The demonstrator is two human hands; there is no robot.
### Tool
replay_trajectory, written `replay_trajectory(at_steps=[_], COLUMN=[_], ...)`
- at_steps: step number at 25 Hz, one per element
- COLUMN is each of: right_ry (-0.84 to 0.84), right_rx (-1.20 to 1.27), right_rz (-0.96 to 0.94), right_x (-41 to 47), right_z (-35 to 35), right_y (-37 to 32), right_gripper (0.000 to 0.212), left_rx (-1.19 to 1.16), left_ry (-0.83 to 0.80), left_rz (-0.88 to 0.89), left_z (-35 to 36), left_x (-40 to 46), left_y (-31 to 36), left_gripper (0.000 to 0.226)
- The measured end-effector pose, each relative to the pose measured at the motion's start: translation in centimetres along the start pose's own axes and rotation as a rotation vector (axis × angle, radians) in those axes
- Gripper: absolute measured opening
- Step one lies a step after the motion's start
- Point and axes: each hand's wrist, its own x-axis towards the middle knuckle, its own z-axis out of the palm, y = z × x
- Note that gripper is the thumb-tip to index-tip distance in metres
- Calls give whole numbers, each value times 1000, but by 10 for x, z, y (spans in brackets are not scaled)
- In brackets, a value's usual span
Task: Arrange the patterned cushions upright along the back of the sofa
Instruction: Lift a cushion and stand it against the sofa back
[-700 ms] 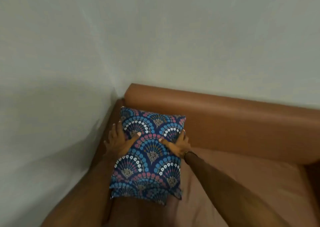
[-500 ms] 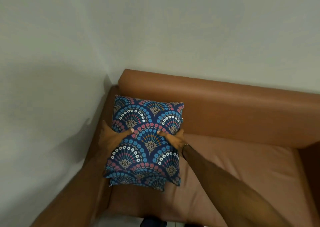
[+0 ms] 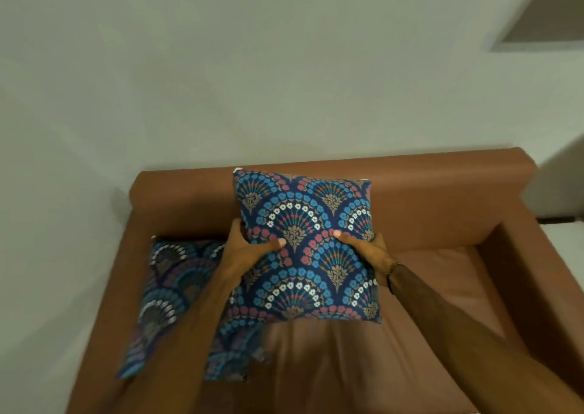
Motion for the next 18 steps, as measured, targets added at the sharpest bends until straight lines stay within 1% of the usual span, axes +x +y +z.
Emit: replay_trajectory(at_steps=[1, 2, 3, 4, 6, 7, 9, 10, 11, 13, 15, 17, 18], right_ry=[37, 73, 106, 128, 128, 145, 184, 198, 212, 251, 265, 282, 307], right_rx=[-5, -11, -12, -35, -87, -118, -183, -195, -182, -128, -70, -2, 2], right_rz=[-23, -49, -58, -51, -41, -41, -43, -28, -18, -24, -69, -114, -138], right_x=[12, 25, 39, 56, 92, 114, 162, 177, 192, 217, 239, 260, 270], right_z=[-40, -79, -123, -162, -230, -262, -326, -350, -374, -416, -452, -479, -487], right_y=[-2, -3, -5, -5, 0, 6, 25, 34, 41, 62, 84, 104, 115], right_gripper=[122, 129, 128, 123, 114, 112, 121, 127, 127, 118, 107, 92, 90], left_rx=[10, 29, 60, 77, 72, 69, 53, 45, 49, 56, 50, 77, 75], left_ry=[-40, -61, -78, -88, -129, -144, -158, -158, -164, -150, -179, -189, -183], left_rz=[29, 51, 76, 89, 113, 135, 173, 185, 213, 227, 242, 280, 283], left_z=[43, 84, 132, 174, 254, 291, 368, 401, 435, 495, 545, 582, 593], left_x=[2, 7, 13, 21, 37, 45, 61, 68, 77, 86, 98, 110, 117], left_y=[4, 3, 3, -2, -15, -23, -44, -58, -74, -104, -127, -142, -148], left_gripper=[110, 113, 118, 123, 120, 118, 118, 117, 116, 113, 109, 106, 107])
